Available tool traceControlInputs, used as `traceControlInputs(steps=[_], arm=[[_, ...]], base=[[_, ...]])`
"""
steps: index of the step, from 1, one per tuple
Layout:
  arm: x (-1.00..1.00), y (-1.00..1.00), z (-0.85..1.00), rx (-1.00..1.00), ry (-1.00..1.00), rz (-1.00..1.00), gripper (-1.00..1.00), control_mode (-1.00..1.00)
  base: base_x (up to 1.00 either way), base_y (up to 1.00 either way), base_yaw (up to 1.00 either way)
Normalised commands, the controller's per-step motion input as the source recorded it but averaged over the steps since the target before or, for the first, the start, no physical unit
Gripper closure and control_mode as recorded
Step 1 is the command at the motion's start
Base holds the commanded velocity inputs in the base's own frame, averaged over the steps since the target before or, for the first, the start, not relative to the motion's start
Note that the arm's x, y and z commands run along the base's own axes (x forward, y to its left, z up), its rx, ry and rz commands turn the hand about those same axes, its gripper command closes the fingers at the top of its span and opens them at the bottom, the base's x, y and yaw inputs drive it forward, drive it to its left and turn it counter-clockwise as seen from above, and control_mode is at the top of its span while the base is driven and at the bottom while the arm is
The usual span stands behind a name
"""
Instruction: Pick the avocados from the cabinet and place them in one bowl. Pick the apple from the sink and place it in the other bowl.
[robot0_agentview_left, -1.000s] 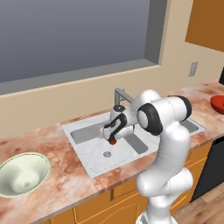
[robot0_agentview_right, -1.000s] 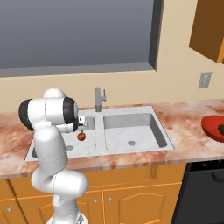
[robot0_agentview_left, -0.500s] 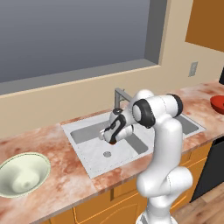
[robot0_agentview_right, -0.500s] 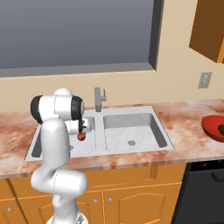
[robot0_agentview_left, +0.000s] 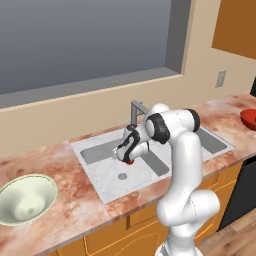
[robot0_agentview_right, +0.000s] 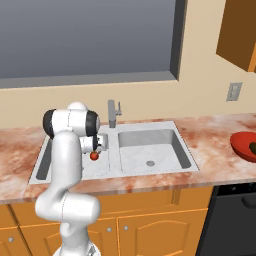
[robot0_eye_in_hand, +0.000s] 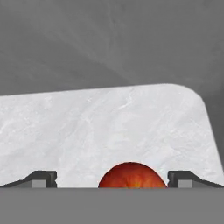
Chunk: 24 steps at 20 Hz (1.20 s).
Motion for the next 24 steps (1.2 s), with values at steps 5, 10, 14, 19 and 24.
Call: traceControlInputs(steps=[5,10,14,19,24], arm=[[0.22,-0.06,-0.28,0.0,0.06,0.0,-1.0,-1.0],[-0.01,-0.1,-0.32,0.0,0.1,0.0,-1.0,-1.0],[-0.05,-0.12,-0.23,0.0,0.02,-0.03,-1.0,-1.0],[-0.14,-0.15,-0.16,0.0,0.0,-0.04,-1.0,-1.0],[-0.04,-0.14,-0.03,0.0,-0.06,-0.01,-1.0,-1.0]], base=[[0.0,0.0,0.0],[0.0,0.0,0.0],[0.0,0.0,0.0],[0.0,0.0,0.0],[0.0,0.0,0.0]])
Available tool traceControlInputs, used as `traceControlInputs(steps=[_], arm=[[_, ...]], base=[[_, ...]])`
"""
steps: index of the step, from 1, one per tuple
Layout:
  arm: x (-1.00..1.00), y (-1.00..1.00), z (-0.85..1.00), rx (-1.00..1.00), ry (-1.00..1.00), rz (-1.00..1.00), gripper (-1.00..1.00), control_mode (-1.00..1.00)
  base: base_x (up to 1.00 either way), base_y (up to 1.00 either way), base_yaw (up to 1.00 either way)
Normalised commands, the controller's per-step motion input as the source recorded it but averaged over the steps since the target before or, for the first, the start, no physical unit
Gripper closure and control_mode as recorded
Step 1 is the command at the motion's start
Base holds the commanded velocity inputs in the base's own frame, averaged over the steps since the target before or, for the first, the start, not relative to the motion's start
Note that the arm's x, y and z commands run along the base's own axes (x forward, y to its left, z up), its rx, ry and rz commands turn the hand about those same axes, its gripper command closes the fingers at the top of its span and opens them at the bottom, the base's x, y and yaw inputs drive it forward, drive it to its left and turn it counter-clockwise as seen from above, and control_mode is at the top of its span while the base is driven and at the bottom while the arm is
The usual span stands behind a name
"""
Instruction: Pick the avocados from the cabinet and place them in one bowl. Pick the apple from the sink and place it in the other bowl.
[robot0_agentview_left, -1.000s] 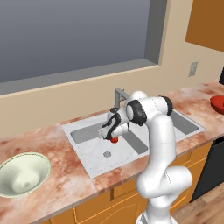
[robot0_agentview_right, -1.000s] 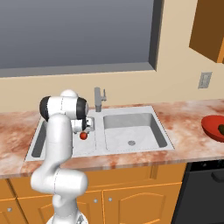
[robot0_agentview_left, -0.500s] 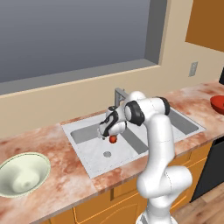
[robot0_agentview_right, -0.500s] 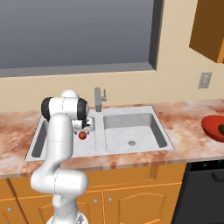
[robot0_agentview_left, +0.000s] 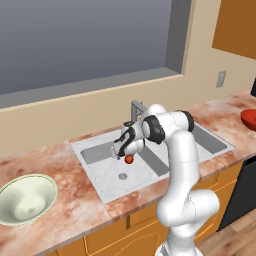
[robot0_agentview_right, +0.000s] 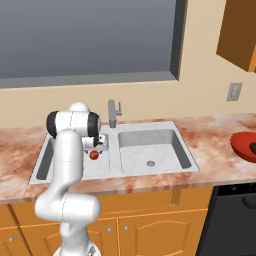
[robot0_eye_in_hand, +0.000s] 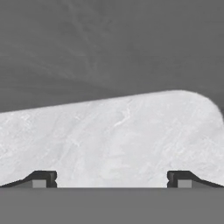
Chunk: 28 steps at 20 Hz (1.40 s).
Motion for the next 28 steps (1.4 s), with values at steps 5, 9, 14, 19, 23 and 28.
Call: traceControlInputs(steps=[5,9,14,19,23,28], arm=[[-0.02,-0.13,0.0,0.0,-0.09,0.0,-1.0,-1.0],[-0.03,-0.12,0.0,0.0,-0.08,0.0,-1.0,-1.0],[0.0,-0.23,0.09,0.0,0.0,0.0,-1.0,-1.0],[0.02,-0.1,0.32,-0.01,0.11,0.0,-1.0,-1.0],[0.01,0.0,0.32,-0.01,0.1,0.0,-1.0,-1.0],[-0.11,-0.02,0.05,0.0,0.02,0.0,-1.0,-1.0]], base=[[0.0,0.0,0.0],[0.0,0.0,0.0],[0.0,0.0,0.0],[0.0,0.0,0.0],[0.0,0.0,0.0],[0.0,0.0,0.0]])
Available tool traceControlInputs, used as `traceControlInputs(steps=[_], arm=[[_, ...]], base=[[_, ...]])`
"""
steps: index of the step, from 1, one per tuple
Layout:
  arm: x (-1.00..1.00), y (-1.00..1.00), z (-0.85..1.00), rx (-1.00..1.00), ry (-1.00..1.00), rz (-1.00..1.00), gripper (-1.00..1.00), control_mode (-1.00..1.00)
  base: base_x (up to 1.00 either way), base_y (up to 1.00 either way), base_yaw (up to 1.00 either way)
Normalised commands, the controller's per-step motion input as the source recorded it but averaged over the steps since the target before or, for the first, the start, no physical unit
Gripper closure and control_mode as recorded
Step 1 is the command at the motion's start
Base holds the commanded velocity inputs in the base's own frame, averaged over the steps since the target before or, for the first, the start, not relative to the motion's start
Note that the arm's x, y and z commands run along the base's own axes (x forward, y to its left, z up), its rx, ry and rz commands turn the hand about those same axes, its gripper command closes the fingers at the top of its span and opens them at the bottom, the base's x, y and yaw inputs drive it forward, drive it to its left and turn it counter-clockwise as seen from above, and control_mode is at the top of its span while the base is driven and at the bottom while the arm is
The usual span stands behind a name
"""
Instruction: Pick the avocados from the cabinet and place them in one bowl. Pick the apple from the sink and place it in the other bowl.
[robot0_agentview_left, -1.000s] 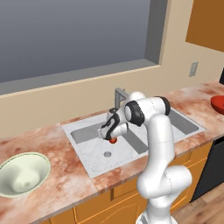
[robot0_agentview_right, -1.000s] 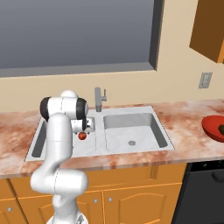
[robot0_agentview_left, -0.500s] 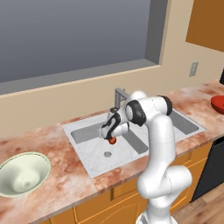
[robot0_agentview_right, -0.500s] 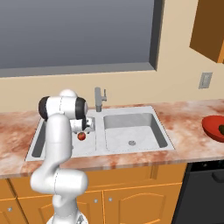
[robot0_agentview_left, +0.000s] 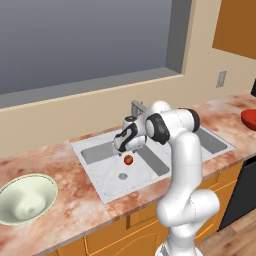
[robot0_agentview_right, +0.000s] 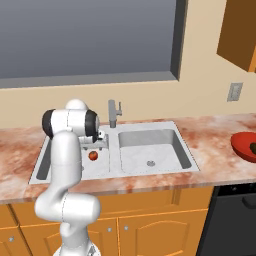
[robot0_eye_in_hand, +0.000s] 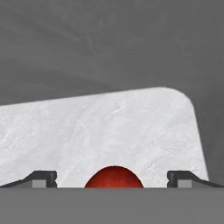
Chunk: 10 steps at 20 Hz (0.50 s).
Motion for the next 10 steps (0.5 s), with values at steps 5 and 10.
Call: traceControlInputs(steps=[5,10], arm=[[-0.29,-0.05,0.0,0.0,0.0,-0.01,-1.0,-1.0],[-0.33,-0.1,-0.01,0.0,-0.05,-0.02,-1.0,-1.0]], base=[[0.0,0.0,0.0],[0.0,0.0,0.0]])
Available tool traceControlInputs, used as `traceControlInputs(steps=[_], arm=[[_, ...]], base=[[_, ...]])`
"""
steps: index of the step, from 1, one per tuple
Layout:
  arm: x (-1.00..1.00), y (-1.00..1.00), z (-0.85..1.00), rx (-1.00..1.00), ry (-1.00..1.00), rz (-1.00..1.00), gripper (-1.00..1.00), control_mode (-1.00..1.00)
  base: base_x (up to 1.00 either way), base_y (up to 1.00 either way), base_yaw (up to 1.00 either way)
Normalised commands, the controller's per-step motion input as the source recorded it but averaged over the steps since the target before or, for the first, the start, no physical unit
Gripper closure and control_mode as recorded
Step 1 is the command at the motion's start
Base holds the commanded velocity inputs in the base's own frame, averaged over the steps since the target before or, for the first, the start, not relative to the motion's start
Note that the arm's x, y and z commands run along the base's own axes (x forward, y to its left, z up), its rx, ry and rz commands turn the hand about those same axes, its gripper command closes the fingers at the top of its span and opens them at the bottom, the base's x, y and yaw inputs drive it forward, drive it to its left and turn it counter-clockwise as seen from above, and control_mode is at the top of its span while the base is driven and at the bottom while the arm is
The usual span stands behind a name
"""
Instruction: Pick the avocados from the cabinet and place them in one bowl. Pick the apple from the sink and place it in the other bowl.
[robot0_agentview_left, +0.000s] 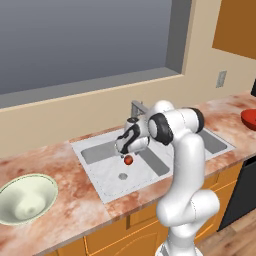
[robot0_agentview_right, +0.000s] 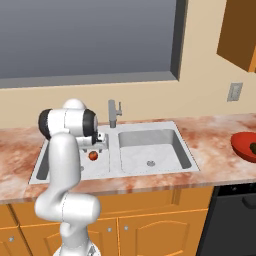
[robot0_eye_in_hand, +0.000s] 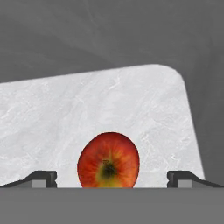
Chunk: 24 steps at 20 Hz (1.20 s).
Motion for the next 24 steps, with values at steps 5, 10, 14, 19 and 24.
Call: traceControlInputs(steps=[5,10,14,19,24], arm=[[-0.12,-0.04,-0.03,0.0,-0.09,-0.01,-1.0,-1.0],[0.09,0.01,-0.04,0.0,-0.13,0.0,-1.0,-1.0],[0.01,0.0,-0.1,0.0,-0.11,0.0,-1.0,-1.0],[0.0,0.02,-0.22,0.0,-0.05,0.0,-1.0,-1.0],[0.12,0.08,-0.24,0.0,-0.04,0.0,-1.0,-1.0]], base=[[0.0,0.0,0.0],[0.0,0.0,0.0],[0.0,0.0,0.0],[0.0,0.0,0.0],[0.0,0.0,0.0]])
